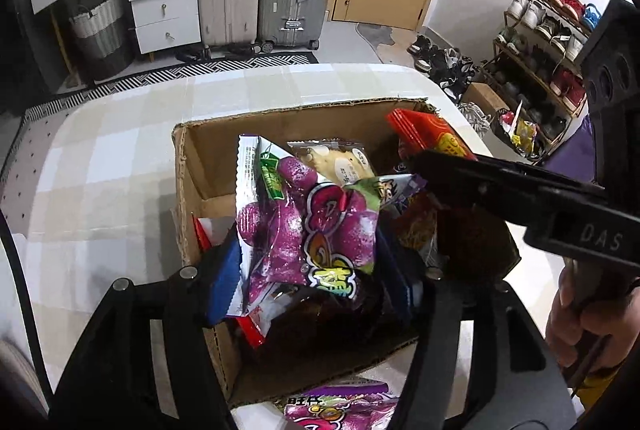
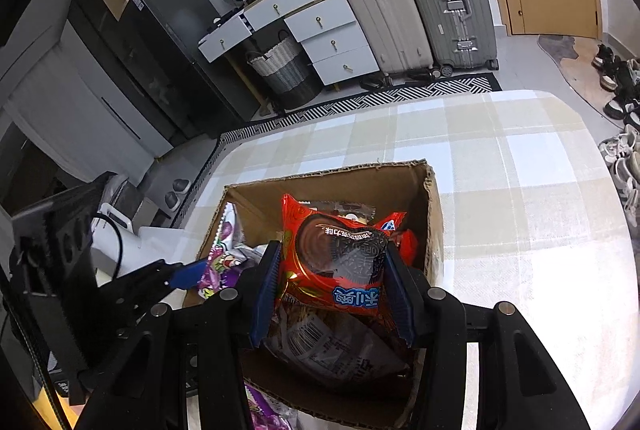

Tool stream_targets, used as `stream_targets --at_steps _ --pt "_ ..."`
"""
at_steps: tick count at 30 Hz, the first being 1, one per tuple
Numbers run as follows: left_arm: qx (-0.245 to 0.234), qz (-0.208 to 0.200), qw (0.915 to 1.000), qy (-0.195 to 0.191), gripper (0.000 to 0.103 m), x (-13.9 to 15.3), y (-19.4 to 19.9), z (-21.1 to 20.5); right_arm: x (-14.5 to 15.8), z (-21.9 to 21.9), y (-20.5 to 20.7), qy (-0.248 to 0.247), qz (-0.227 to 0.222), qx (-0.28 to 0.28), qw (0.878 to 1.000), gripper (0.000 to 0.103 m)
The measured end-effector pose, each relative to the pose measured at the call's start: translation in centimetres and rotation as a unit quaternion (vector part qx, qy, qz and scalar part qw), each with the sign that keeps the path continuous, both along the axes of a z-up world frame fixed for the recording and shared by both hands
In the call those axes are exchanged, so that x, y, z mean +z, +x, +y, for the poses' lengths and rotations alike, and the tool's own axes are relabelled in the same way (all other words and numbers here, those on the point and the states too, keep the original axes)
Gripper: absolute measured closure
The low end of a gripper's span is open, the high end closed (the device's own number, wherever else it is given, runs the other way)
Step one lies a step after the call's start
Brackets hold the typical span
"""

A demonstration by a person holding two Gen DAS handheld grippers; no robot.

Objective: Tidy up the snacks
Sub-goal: 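Open both tools to drop the candy bags and Oreo pack into the box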

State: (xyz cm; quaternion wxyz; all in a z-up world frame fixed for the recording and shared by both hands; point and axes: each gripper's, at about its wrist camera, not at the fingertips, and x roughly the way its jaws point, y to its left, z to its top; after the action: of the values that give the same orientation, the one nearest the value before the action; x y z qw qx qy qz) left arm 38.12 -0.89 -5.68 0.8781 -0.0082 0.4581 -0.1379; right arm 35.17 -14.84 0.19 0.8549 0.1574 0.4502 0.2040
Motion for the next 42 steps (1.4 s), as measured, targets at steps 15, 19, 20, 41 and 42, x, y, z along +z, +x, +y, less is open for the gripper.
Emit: stream_targets --at_steps 15,19,20,41,42 --pt "-0.02 -0.082 0.9945 0.062 0.026 5.2 -4.3 -2.7 0.7 -0.2 -0.7 -0.003 -0.005 -0.004 1.0 0.05" --pt "-0.016 -0.082 0.9947 0.059 0.025 5.8 -5.2 -2.3 1.1 0.0 -0.9 0.0 -0.007 -0.002 1.0 0.05" --pt "-0.015 -0.082 0.9947 0.06 0.025 6.0 -5.5 -2.1 1.3 0.1 -1.0 -0.001 -0.009 -0.002 1.0 0.05" --pt "0.0 -0.074 0.9963 0.044 0.025 8.7 -7.9 -0.2 3.3 0.2 -1.7 -0.012 -0.028 -0.008 1.0 0.047" --pt "0.0 -0.073 0.9964 0.043 0.025 8.7 -7.9 -0.2 3.4 0.2 -1.8 -0.013 -0.03 -0.008 0.999 0.047"
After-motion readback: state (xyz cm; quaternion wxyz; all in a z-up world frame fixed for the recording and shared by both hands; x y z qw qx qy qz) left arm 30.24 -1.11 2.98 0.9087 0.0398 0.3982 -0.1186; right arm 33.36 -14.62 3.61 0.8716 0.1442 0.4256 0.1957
